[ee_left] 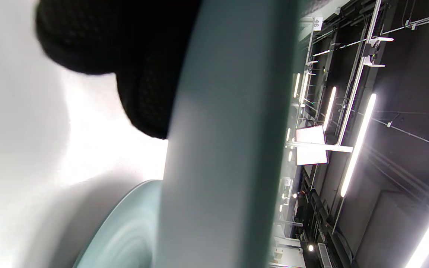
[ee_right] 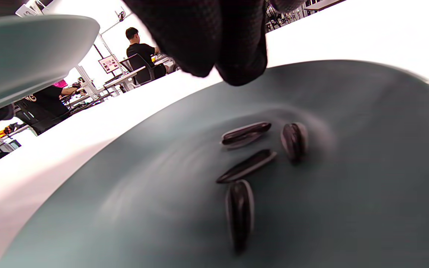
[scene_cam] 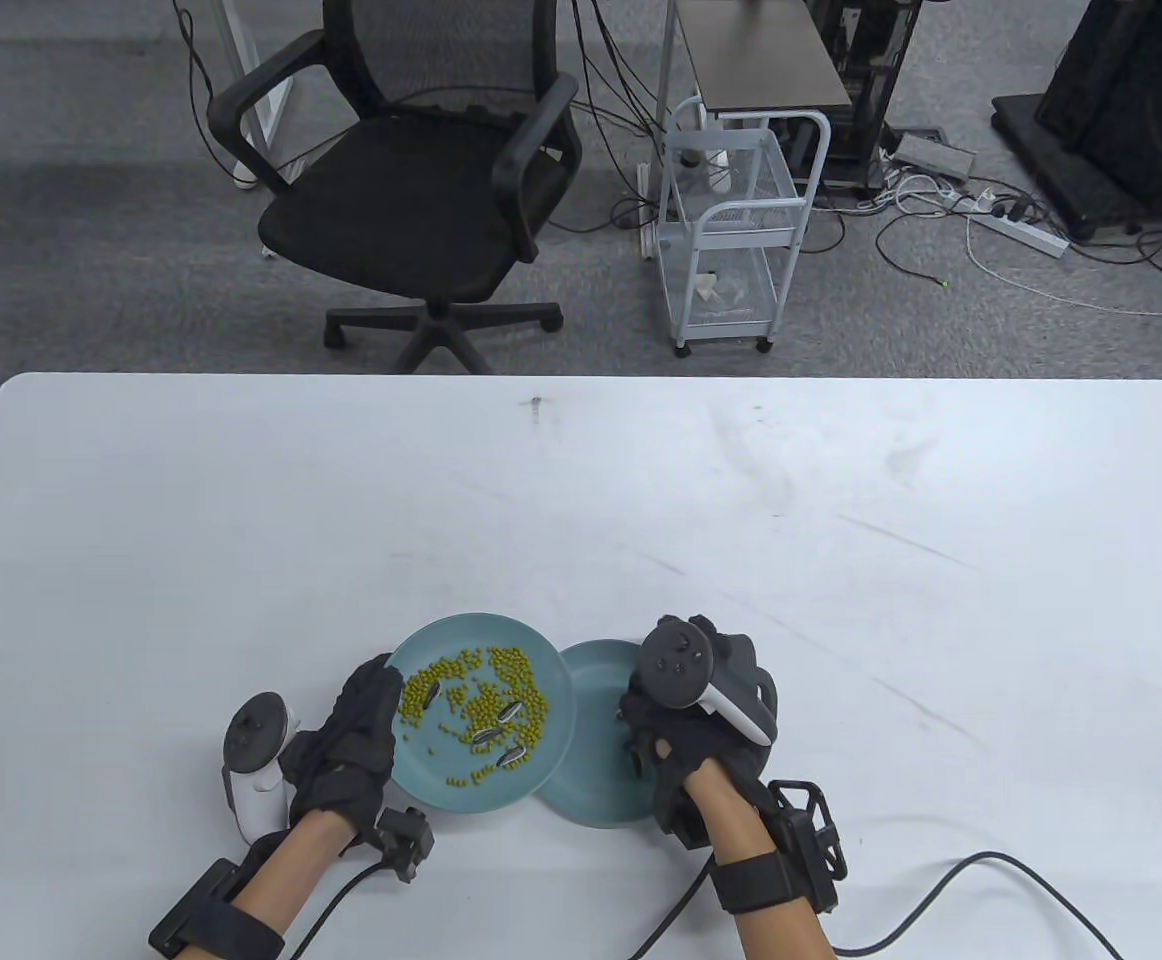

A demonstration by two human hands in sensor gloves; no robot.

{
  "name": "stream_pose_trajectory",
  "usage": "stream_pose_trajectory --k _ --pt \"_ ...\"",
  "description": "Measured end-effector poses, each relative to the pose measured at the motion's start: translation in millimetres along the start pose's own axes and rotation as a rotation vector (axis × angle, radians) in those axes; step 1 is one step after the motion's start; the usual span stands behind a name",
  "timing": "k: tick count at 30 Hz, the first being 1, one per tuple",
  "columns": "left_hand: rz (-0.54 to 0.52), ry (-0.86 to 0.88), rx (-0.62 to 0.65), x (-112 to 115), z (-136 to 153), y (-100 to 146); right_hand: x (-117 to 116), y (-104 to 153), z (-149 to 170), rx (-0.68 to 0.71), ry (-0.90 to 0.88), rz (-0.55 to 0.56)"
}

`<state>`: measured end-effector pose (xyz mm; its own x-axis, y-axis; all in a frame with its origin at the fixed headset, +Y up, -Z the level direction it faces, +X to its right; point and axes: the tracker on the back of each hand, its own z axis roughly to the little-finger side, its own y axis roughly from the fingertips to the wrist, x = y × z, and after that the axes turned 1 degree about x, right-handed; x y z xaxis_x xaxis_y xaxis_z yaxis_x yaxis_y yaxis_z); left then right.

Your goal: Pick sunflower seeds with hand pinch into plate

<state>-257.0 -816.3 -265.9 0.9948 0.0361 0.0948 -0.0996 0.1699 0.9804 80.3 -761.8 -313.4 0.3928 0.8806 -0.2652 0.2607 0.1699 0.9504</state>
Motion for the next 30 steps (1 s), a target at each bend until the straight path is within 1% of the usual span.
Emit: stream_pose_trajectory --k 9,14,18,24,27,30 --pt "0.005 -0.002 -0.001 0 0 0 4 1 -3 0.017 -0.006 0.022" --pt "0.014 0.0 -0.002 0 -1 0 18 5 -15 0.028 -0.013 0.083" --pt "0.006 0.004 0.0 -2 -2 -1 31 6 -36 0.075 0.003 0.129" --pt "0.008 0.006 -0.001 -1 -1 -1 44 8 -81 0.195 0.033 0.172" --pt "0.018 0.004 -0.003 1 -1 -1 47 5 -101 0.24 0.028 0.16" --pt "0.029 -0.005 0.003 2 -1 -1 47 -4 -124 0.293 -0.004 0.111"
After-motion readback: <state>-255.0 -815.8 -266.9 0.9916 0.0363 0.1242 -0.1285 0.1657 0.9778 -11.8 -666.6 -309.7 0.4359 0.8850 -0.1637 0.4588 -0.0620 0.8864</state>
